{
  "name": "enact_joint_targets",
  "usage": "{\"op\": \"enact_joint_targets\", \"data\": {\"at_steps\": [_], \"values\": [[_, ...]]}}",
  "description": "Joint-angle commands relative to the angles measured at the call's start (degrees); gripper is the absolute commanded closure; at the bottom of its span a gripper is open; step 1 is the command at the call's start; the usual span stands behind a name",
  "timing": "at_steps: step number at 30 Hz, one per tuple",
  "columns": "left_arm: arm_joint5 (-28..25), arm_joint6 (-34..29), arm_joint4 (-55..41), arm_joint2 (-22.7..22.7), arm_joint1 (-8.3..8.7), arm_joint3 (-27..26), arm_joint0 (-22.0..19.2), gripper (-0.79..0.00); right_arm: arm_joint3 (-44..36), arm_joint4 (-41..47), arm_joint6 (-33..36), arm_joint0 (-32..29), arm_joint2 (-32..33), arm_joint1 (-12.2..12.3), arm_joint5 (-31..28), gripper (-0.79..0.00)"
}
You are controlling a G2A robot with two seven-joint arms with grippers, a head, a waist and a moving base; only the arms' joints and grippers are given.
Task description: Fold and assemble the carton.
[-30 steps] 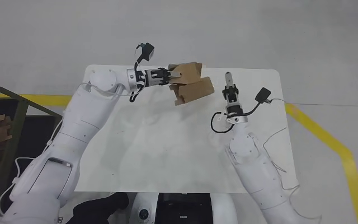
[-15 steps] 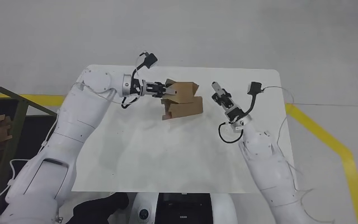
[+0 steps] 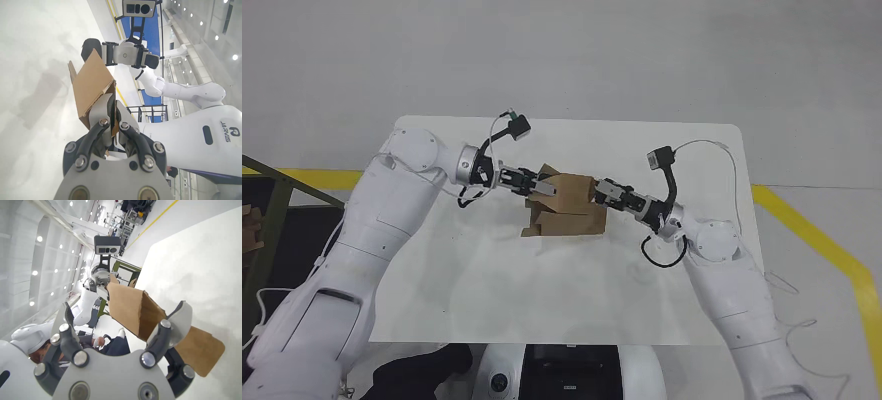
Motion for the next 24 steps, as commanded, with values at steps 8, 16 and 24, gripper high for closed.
{"op": "enact_joint_targets", "data": {"at_steps": [8,16,24], "values": [[0.0,0.0,0.1,0.0,0.0,0.0,0.0,0.0,0.1,0.1,0.0,0.0,0.1,0.0,-0.1,-0.785],[1.1,3.1,1.1,-0.3,0.14,-1.0,1.3,0.0,0.1,0.1,0.0,0.0,0.1,0.0,-0.1,-0.785],[1.2,4.0,1.8,-1.1,0.5,-0.4,2.2,0.0,-2.4,-0.7,1.5,-1.3,1.2,0.9,2.0,-0.785]]}}
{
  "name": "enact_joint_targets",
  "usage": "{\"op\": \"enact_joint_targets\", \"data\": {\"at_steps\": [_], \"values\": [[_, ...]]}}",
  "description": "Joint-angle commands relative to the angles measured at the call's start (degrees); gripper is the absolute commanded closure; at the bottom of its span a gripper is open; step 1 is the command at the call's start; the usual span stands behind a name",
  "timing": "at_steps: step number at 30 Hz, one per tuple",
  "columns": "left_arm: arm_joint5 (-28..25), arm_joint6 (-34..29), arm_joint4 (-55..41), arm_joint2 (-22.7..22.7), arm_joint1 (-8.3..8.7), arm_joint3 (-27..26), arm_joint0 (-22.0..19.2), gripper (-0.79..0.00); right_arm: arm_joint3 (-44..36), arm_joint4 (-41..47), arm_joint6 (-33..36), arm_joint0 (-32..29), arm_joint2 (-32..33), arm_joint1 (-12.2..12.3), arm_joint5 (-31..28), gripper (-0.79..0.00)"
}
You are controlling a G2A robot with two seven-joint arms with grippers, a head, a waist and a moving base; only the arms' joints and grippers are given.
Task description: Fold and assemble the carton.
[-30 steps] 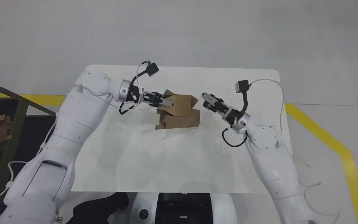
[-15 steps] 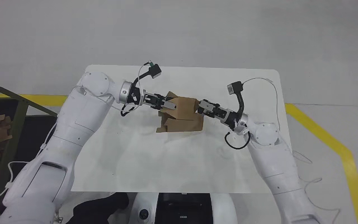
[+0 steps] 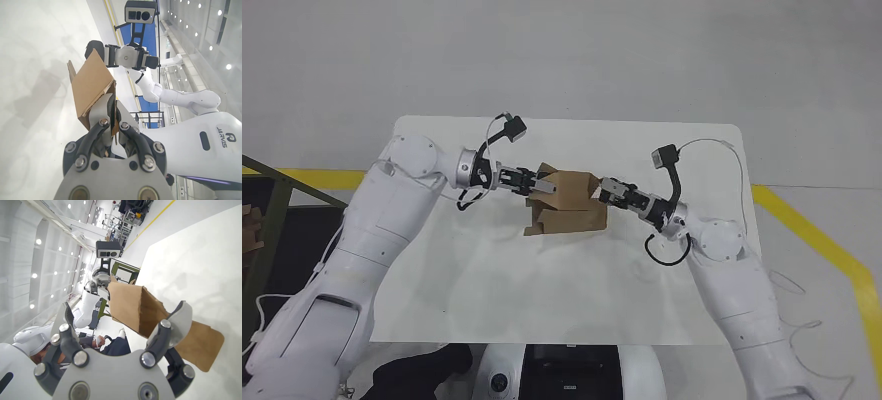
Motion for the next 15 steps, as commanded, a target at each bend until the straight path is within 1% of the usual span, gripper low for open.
{"op": "enact_joint_targets", "data": {"at_steps": [1,7,15], "values": [[0.0,0.0,0.1,-0.1,0.04,0.1,0.1,0.0,-0.7,0.9,2.6,-0.4,0.3,0.3,-0.9,-0.785],[-0.6,-2.2,-1.3,0.2,0.01,0.0,0.1,0.0,-0.2,4.7,11.2,0.7,-0.3,1.0,-2.5,-0.785],[-0.9,-4.2,-2.7,0.6,-0.07,0.0,-0.3,0.0,6.1,14.6,20.1,4.7,-2.6,1.0,-4.9,-0.785]]}}
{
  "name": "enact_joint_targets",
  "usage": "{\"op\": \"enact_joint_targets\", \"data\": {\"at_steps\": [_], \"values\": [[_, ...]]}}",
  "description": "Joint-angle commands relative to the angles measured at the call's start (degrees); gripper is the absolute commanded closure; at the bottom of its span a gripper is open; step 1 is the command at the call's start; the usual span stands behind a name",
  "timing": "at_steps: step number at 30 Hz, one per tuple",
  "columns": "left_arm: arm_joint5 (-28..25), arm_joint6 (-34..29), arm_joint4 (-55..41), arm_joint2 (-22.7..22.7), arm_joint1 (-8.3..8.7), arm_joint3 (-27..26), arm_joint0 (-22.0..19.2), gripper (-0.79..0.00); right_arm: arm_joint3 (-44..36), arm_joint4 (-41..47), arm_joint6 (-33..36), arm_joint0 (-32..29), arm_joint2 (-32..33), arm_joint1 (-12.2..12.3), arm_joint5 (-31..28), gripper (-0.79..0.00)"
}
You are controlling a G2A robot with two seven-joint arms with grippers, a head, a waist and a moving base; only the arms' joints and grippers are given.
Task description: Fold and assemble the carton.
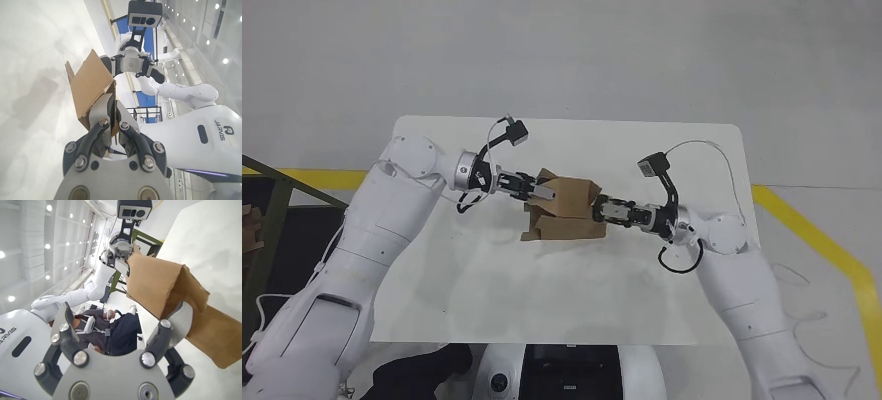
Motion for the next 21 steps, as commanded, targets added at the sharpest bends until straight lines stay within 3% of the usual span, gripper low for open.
{"op": "enact_joint_targets", "data": {"at_steps": [1,13,21], "values": [[0.2,-0.2,-0.1,0.1,0.02,-0.2,0.0,0.0,1.4,2.2,1.6,0.8,-0.4,0.0,-0.5,-0.785],[0.3,-0.4,-1.4,1.0,0.17,-1.2,-0.1,0.0,6.3,9.6,2.2,4.6,-6.2,-0.5,0.0,-0.785],[-0.1,0.4,0.5,1.5,0.12,-0.2,-0.6,0.0,4.7,13.2,1.9,4.5,-6.9,0.5,-0.2,-0.785]]}}
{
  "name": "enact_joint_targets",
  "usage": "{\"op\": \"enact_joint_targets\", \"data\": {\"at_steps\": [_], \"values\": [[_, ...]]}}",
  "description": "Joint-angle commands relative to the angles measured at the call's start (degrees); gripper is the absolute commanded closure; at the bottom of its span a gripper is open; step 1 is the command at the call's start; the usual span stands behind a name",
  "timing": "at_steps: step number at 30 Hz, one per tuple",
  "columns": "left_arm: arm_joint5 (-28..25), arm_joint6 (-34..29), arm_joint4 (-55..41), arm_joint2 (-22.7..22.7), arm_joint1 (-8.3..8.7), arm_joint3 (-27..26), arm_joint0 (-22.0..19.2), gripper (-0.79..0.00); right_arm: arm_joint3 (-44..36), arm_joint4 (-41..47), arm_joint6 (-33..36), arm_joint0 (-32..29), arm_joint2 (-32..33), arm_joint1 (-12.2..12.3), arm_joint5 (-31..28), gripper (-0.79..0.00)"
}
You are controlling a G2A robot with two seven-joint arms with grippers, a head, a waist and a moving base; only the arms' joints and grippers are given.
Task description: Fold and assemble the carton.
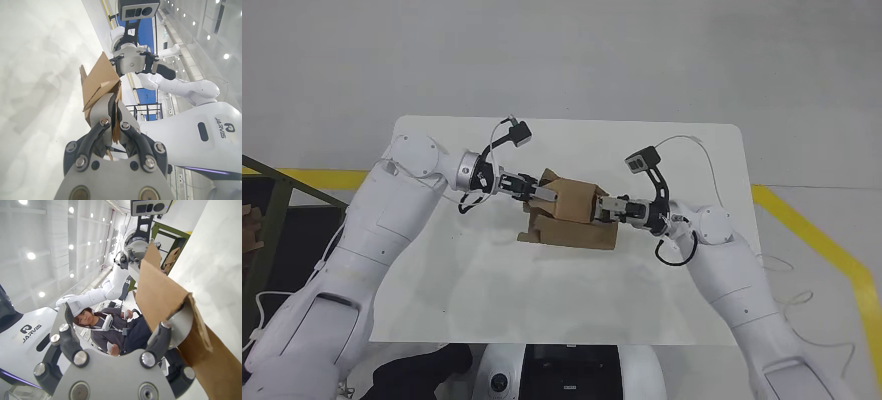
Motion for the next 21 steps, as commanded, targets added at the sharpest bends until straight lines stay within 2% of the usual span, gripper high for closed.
{"op": "enact_joint_targets", "data": {"at_steps": [1,13,14,15,16,19,21], "values": [[0.0,0.3,0.4,0.1,-0.03,0.2,-0.1,0.0,-0.7,0.5,0.1,-0.3,0.3,0.4,0.1,-0.785],[0.3,0.4,0.8,0.6,-0.16,0.0,-0.4,0.0,-1.1,-1.9,-1.0,0.2,-0.8,2.1,-1.0,-0.77],[0.3,0.3,0.7,0.7,-0.18,0.0,-0.4,0.0,-0.9,-2.0,-1.1,0.4,-1.2,2.2,-1.1,-0.643],[0.4,0.2,0.6,0.7,-0.2,0.0,-0.5,0.0,-0.6,-2.1,-1.2,0.6,-1.6,2.2,-1.2,-0.57],[0.4,0.1,0.5,0.7,-0.21,0.0,-0.5,0.0,-0.4,-2.2,-1.4,0.9,-1.9,2.2,-1.3,-0.397],[0.3,0.0,0.5,0.8,-0.25,0.0,-0.7,0.0,0.5,-2.0,-1.7,1.6,-2.7,2.3,-1.7,-0.323],[0.3,0.0,0.5,0.9,-0.26,0.1,-0.7,0.0,1.1,-1.8,-1.9,2.0,-3.1,2.4,-1.9,-0.302]]}}
